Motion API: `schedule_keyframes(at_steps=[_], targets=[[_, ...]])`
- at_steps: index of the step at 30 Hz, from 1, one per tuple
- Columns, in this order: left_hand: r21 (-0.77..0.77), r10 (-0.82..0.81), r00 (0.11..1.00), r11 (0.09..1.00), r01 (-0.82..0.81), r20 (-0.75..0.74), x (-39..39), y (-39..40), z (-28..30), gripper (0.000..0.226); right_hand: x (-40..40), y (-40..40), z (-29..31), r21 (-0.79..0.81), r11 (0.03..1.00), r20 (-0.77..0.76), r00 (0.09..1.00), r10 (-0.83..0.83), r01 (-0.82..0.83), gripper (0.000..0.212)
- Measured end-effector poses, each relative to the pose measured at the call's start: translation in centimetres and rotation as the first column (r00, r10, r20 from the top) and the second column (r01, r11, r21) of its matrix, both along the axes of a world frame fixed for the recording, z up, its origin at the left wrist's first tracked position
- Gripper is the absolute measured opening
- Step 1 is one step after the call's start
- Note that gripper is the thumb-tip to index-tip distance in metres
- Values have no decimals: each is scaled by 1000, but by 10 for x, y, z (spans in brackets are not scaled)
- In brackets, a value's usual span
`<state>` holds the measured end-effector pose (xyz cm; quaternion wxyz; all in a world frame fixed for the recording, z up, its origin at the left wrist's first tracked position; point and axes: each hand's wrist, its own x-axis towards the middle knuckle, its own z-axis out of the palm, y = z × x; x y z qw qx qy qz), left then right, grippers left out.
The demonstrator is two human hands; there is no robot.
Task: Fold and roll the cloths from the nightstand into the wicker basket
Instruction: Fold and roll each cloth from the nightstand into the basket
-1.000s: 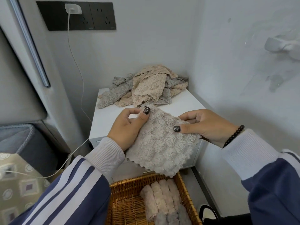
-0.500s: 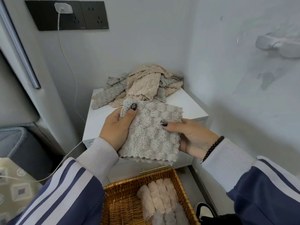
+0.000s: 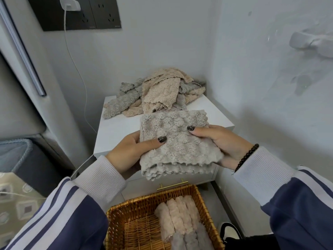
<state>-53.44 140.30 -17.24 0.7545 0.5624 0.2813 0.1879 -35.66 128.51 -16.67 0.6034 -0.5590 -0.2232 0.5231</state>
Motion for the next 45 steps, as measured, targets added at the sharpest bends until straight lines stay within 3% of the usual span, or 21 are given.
schedule_keyframes(at_steps=[1, 3, 5, 10, 14, 21, 26, 29, 31, 33, 36, 39, 45], targets=[[-27, 17, 999, 1000, -16, 44, -3, 0, 1, 43, -2, -1, 0, 3, 998, -6, 998, 65, -65, 72], [-41, 33, 994, 999, -29, 107, -12, 2, 2, 47, -6, -2, -1, 22, 983, -10, 983, 184, -183, 58], [-47, 17, 990, 999, -10, 141, -22, 7, 1, 66, -7, -3, 0, 56, 966, 2, 967, 253, -253, 52], [-68, -61, 985, 995, 73, 163, -44, 12, -3, 74, -8, 4, 0, 161, 945, -64, 953, 296, -283, 60], [-92, -103, 969, 988, 126, 223, -62, 17, -5, 68, -15, 9, -5, 186, 936, -74, 945, 317, -300, 74], [-49, -223, 897, 964, 260, 382, -80, 27, -4, 48, -24, 10, -4, 316, 902, -151, 922, 355, -295, 69], [-139, -68, 929, 982, 126, 363, -75, 25, -1, 56, -24, 12, -3, 307, 909, -163, 925, 342, -282, 77], [-193, -1, 940, 979, 71, 342, -73, 25, 2, 33, -24, 11, -3, 278, 888, -164, 892, 421, -368, 62], [-217, -13, 948, 972, 86, 317, -72, 25, 3, 25, -24, 11, -5, 214, 895, -113, 900, 421, -392, 58], [-207, -28, 966, 975, 83, 256, -71, 27, 1, 24, -25, 14, -7, 148, 937, -72, 942, 328, -315, 60], [-30, -42, 999, 999, 43, 7, -69, 29, -9, 29, -32, 16, -11, 36, 965, 159, 955, 250, -258, 45], [97, -98, 994, 990, 102, -48, -66, 30, -22, 48, -35, 14, -14, -67, 949, 462, 833, 304, -309, 42], [96, -194, 981, 976, 194, 1, -65, 38, -32, 55, -31, 9, -10, -125, 939, 668, 673, 319, -320, 37]])
